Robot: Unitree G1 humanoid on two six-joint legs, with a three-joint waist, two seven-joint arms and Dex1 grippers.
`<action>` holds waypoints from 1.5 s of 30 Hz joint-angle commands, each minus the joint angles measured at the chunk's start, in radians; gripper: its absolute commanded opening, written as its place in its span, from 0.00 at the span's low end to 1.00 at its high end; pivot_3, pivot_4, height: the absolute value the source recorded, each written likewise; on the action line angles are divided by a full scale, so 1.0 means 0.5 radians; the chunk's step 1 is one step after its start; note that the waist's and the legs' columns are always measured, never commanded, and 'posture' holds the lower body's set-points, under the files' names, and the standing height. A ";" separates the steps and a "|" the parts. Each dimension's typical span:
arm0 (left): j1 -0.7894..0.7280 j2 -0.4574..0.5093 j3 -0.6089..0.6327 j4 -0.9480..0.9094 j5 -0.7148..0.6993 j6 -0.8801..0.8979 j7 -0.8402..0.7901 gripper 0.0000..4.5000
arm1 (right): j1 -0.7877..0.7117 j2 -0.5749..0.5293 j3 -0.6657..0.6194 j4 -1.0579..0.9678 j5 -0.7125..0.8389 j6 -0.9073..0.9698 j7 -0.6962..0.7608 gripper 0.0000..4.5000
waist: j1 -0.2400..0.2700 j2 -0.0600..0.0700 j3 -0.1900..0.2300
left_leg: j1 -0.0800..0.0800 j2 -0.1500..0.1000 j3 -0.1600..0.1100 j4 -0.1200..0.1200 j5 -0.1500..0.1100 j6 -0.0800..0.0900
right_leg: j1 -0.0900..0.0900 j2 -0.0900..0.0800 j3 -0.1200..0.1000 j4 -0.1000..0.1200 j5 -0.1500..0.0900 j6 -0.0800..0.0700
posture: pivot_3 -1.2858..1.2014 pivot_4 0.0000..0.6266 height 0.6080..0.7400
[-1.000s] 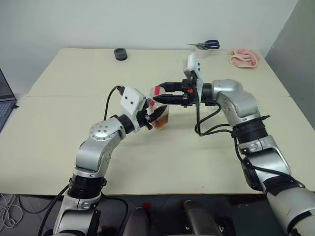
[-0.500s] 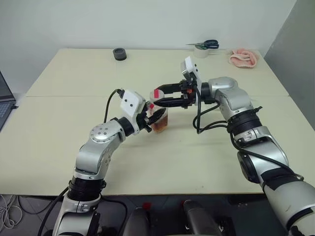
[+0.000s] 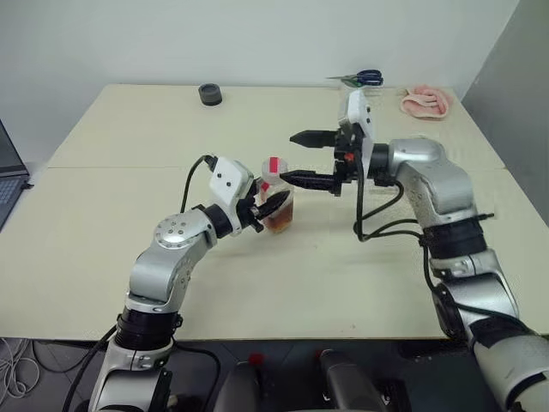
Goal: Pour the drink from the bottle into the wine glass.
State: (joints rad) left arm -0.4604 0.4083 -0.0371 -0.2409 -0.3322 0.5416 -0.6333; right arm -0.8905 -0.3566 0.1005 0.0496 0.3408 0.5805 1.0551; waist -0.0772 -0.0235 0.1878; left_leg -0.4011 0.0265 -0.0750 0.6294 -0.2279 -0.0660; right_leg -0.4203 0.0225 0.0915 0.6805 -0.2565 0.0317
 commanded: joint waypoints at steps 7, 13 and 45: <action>-0.096 0.041 -0.043 -0.029 -0.074 -0.027 -0.202 0.41 | 0.127 -0.137 -0.048 -0.607 0.105 0.470 -0.356 1.00 | -0.001 0.000 0.000 | 0.001 0.000 0.002 0.001 0.000 0.000 | 0.000 0.002 0.002 0.000 -0.006 0.010 | 0.52 0.24 1.00; -0.089 0.058 -0.107 -0.058 -0.111 -0.042 -0.347 0.41 | 0.203 -0.101 -0.072 -0.811 0.214 0.679 -0.537 1.00 | 0.000 0.000 0.000 | 0.000 0.000 0.002 0.001 0.000 0.000 | 0.000 0.001 0.003 -0.001 -0.006 0.010 | 0.52 0.24 1.00; -0.126 0.067 -0.162 -0.008 -0.156 -0.068 -0.543 0.41 | 0.441 -0.363 -0.166 -0.859 0.445 0.746 -0.672 1.00 | -0.001 0.000 0.000 | 0.001 0.000 0.003 0.001 0.000 0.000 | 0.000 0.002 0.005 -0.002 -0.006 0.011 | 0.52 0.24 1.00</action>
State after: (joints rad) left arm -0.4915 0.4378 -0.1295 -0.2147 -0.3925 0.5373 -0.8880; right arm -0.6751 -0.5126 0.0653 -0.3695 0.5644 0.9649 0.7211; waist -0.0777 -0.0236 0.1878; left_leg -0.4007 0.0266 -0.0731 0.6298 -0.2279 -0.0658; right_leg -0.4202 0.0239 0.0940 0.6797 -0.2597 0.0370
